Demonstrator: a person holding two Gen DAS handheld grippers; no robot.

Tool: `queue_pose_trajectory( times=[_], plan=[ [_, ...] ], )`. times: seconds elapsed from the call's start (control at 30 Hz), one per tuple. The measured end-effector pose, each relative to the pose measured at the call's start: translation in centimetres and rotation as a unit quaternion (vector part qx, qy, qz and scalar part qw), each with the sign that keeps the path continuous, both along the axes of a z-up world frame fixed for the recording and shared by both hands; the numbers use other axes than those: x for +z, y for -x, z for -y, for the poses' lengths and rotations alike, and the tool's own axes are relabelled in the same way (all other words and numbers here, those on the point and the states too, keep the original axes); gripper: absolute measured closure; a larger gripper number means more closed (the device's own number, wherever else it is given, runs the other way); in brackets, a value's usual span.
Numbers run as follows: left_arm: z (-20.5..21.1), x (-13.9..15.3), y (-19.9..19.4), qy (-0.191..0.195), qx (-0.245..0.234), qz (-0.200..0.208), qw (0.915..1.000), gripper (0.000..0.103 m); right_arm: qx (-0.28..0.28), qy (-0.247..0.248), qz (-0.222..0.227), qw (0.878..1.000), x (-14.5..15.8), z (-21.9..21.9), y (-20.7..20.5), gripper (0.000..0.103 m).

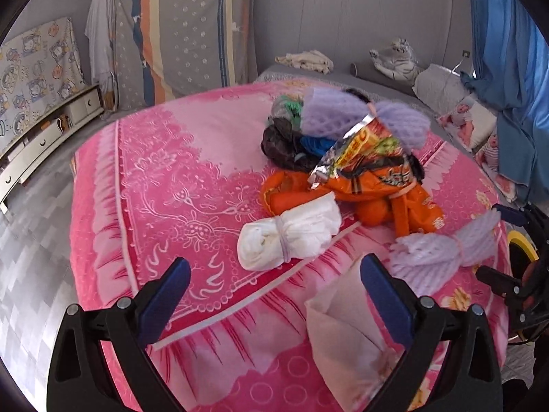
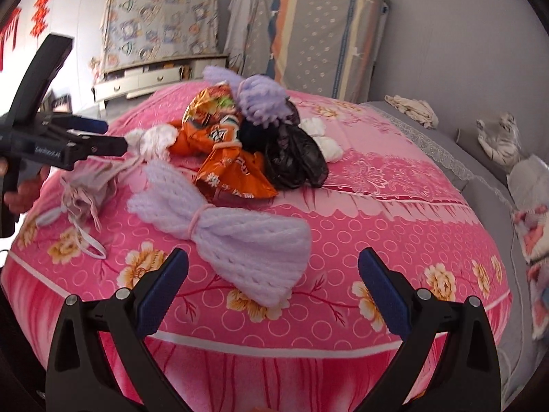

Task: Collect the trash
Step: 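Move left tool to the white tied bundle while right tool approaches the lavender foam net, then close left tool on the white bundle while right tool closes on the lavender foam net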

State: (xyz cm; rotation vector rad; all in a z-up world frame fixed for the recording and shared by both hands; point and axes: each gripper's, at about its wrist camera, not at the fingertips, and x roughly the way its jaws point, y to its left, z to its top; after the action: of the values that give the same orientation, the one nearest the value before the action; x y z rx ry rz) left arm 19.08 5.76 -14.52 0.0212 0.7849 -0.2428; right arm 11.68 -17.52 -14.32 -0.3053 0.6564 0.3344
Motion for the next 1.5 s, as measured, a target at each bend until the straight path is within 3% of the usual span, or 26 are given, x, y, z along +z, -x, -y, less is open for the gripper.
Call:
queue_pose_trajectory(
  times=[0.3,0.57,0.97,1.03,1.27,1.5],
  plan=[
    [-0.6,-1.9,-3.3,0.019,0.006,-0.049,0.9986,0.007,0.03,0.035,-0.01,0.999,-0.8,-1.4,-2.3,0.009],
    [-0.4,-2.4,-5.6,0.022,-0.001,-0.065,0.9977,0.007,0.056,0.046,-0.038,0.997,-1.6,-2.4,-4.7,0.009],
    [0.5,-2.6,-7.7,0.03,-0.022,-0.074,0.9965,0.029,0.079,0.0,-0.092,0.993,-2.0,-2.6,-7.5,0.009],
    [0.7,-2.7,-7.9,0.031,-0.024,-0.075,0.9965,0.036,0.079,-0.007,-0.098,0.992,-2.1,-2.6,-8.0,0.009],
    [0.6,-2.9,-8.4,0.047,-0.027,-0.081,0.9952,0.061,0.08,-0.033,-0.118,0.989,-2.1,-2.6,-9.1,0.035],
    [0.0,-2.9,-8.3,0.065,-0.023,-0.082,0.9943,0.068,0.088,-0.054,-0.119,0.987,-1.6,-2.6,-8.9,0.052]
  ],
)
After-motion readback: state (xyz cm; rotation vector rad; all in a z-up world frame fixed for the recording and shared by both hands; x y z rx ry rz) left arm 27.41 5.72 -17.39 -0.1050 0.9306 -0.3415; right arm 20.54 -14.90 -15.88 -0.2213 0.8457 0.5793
